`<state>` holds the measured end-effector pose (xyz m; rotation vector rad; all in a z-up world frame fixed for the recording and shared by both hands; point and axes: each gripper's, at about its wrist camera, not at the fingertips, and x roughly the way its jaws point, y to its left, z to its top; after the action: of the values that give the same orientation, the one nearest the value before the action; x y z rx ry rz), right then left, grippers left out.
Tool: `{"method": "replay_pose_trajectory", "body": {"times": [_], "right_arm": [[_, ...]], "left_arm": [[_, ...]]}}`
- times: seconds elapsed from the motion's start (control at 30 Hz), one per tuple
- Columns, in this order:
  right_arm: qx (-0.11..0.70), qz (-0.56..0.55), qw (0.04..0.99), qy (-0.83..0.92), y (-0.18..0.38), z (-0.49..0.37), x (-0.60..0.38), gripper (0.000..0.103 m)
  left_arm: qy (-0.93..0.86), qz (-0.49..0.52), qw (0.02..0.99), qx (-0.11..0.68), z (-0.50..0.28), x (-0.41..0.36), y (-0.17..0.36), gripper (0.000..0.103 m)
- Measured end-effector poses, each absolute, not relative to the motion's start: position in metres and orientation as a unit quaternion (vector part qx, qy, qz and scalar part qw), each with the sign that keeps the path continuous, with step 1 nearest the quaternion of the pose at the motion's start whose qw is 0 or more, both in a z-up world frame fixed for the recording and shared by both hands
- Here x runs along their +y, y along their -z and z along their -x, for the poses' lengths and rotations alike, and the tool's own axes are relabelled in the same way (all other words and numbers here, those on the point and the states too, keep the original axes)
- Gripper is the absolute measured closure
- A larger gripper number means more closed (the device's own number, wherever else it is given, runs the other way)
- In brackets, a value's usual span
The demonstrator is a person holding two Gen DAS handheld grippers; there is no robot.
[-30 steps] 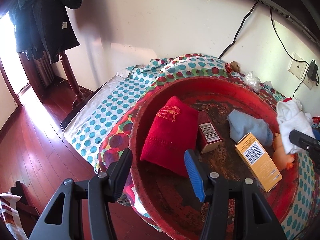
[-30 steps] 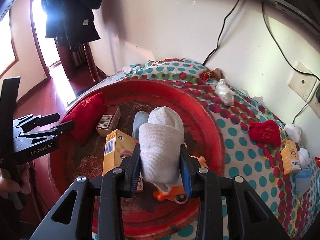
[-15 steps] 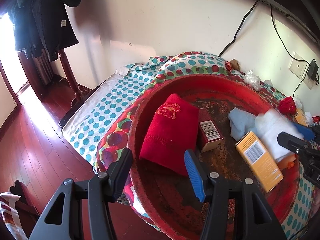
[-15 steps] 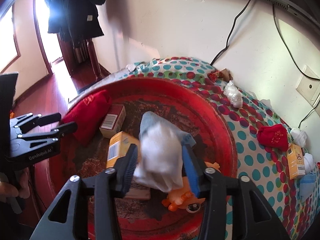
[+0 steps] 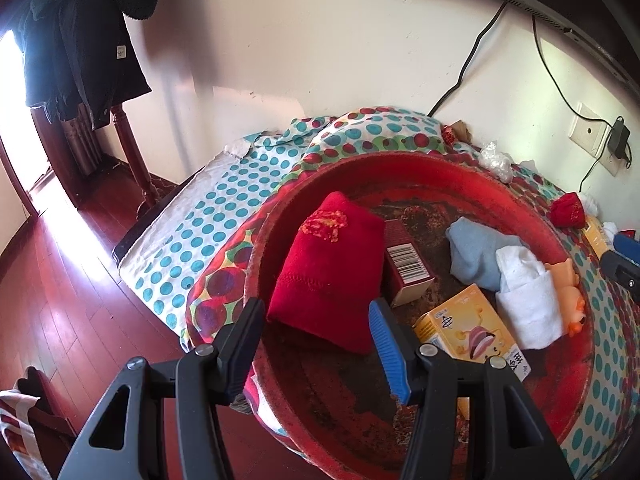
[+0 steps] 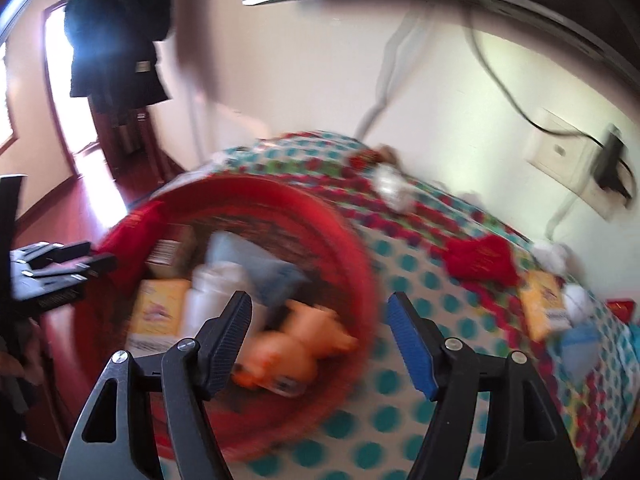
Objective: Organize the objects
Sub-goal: 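Carry the white sock into the red basin and release it with the right tool, then grasp the blue-grey sock with the right tool while the left grasps another red sock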
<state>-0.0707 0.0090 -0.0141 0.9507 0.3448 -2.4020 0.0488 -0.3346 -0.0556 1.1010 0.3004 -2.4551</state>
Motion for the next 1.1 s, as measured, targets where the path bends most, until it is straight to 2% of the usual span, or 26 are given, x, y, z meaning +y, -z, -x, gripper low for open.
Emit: {"method": "replay_pose_trajectory", "body": {"times": [0.03, 0.07, 0.1, 0.3, 0.33, 0.4, 0.5, 0.77, 0.8, 0.9, 1.1], "right_arm": [[0.126, -0.353, 0.251, 0.892, 0.021, 0.077, -0.016, 0.035], [0.124, -0.354, 0.233, 0.897, 0.024, 0.084, 0.021, 0.035], [0.123, -0.355, 0.214, 0.902, 0.041, 0.085, -0.001, 0.035], [0.104, -0.363, 0.103, 0.92, 0.043, 0.133, 0.098, 0.035], [0.102, -0.365, 0.094, 0.92, 0.044, 0.145, 0.059, 0.035], [0.104, -0.369, 0.073, 0.921, 0.052, 0.16, 0.075, 0.035], [0.101, -0.376, 0.072, 0.918, 0.063, 0.183, 0.054, 0.035], [0.112, -0.391, 0.087, 0.909, 0.087, 0.214, 0.126, 0.035], [0.111, -0.391, 0.093, 0.909, 0.089, 0.217, 0.129, 0.037], [0.105, -0.404, 0.108, 0.902, 0.094, 0.228, 0.133, 0.065], [0.062, -0.402, 0.123, 0.905, 0.091, 0.198, 0.155, 0.072]], "left_arm": [[0.886, -0.397, 0.217, 0.106, -0.049, -0.334, 0.056, 0.047], [0.886, -0.397, 0.217, 0.103, -0.048, -0.333, 0.056, 0.047], [0.885, -0.398, 0.217, 0.1, -0.048, -0.332, 0.057, 0.047], [0.888, -0.401, 0.211, 0.082, -0.044, -0.324, 0.057, 0.047], [0.889, -0.4, 0.209, 0.078, -0.044, -0.322, 0.056, 0.047], [0.892, -0.396, 0.208, 0.067, -0.043, -0.318, 0.054, 0.047], [0.892, -0.397, 0.211, 0.048, -0.04, -0.31, 0.052, 0.047], [0.893, -0.414, 0.177, -0.025, -0.014, -0.262, 0.033, 0.047], [0.896, -0.413, 0.163, -0.03, -0.009, -0.253, 0.029, 0.047], [0.903, -0.409, 0.121, -0.043, 0.012, -0.224, 0.017, 0.047], [0.91, -0.406, 0.042, -0.074, 0.071, -0.158, 0.006, 0.047]]}}
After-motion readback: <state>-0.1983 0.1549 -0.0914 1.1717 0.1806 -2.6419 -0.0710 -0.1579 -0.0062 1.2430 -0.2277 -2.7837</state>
